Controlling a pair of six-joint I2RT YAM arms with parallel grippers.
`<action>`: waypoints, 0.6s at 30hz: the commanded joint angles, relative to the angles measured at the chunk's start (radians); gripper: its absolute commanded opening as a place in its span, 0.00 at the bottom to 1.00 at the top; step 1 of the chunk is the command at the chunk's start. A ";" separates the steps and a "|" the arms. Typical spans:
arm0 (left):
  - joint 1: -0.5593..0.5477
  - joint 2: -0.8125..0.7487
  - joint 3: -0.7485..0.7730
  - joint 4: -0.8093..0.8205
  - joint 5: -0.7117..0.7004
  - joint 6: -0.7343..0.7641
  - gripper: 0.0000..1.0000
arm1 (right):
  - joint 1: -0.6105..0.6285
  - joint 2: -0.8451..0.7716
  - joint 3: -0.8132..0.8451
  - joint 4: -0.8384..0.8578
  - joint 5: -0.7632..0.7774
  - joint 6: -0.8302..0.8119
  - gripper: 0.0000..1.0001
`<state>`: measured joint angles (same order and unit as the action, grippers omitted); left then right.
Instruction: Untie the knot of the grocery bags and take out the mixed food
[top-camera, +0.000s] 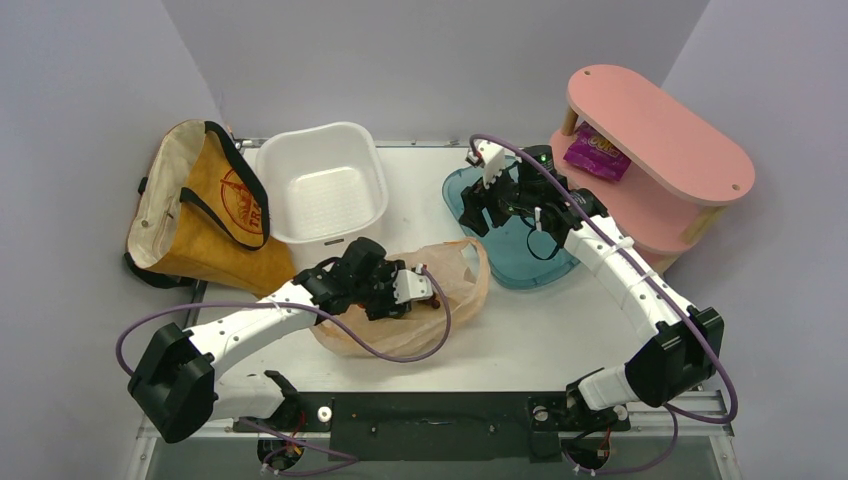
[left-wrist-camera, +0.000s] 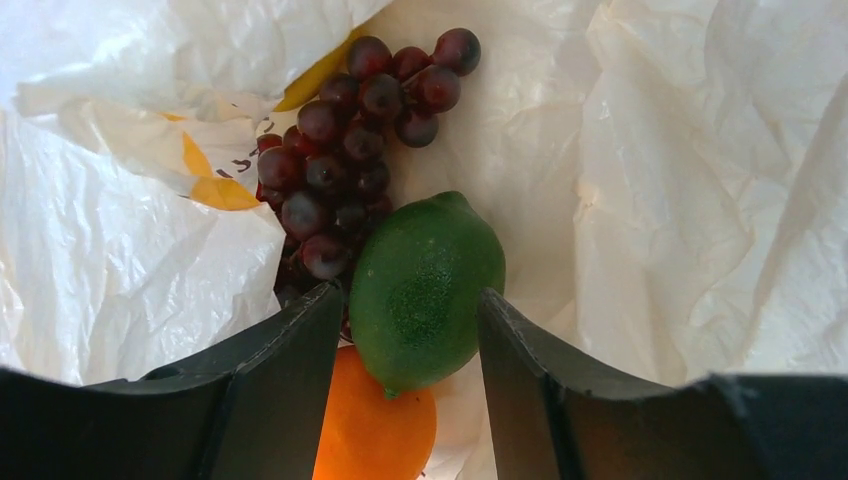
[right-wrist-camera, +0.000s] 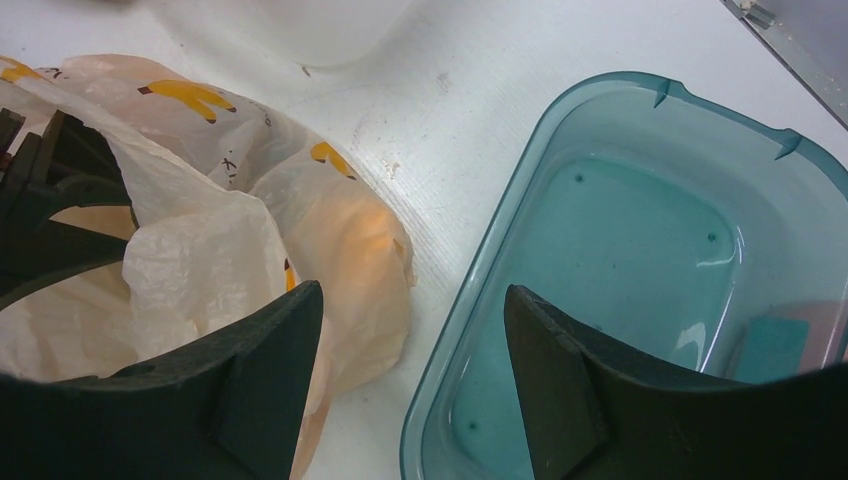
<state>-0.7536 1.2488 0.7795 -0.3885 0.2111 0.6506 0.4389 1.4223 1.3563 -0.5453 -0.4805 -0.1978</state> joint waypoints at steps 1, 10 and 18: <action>0.007 -0.011 0.006 0.064 0.016 -0.011 0.55 | 0.003 0.012 0.047 -0.007 -0.021 -0.012 0.63; 0.009 0.041 -0.030 0.043 0.007 0.024 0.74 | 0.003 0.015 0.052 -0.040 -0.027 -0.032 0.63; 0.016 0.143 -0.060 0.076 -0.044 0.036 0.71 | 0.001 0.008 0.044 -0.048 -0.033 -0.035 0.62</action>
<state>-0.7471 1.3518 0.7227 -0.3515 0.1890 0.6754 0.4393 1.4231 1.3598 -0.6018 -0.4885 -0.2241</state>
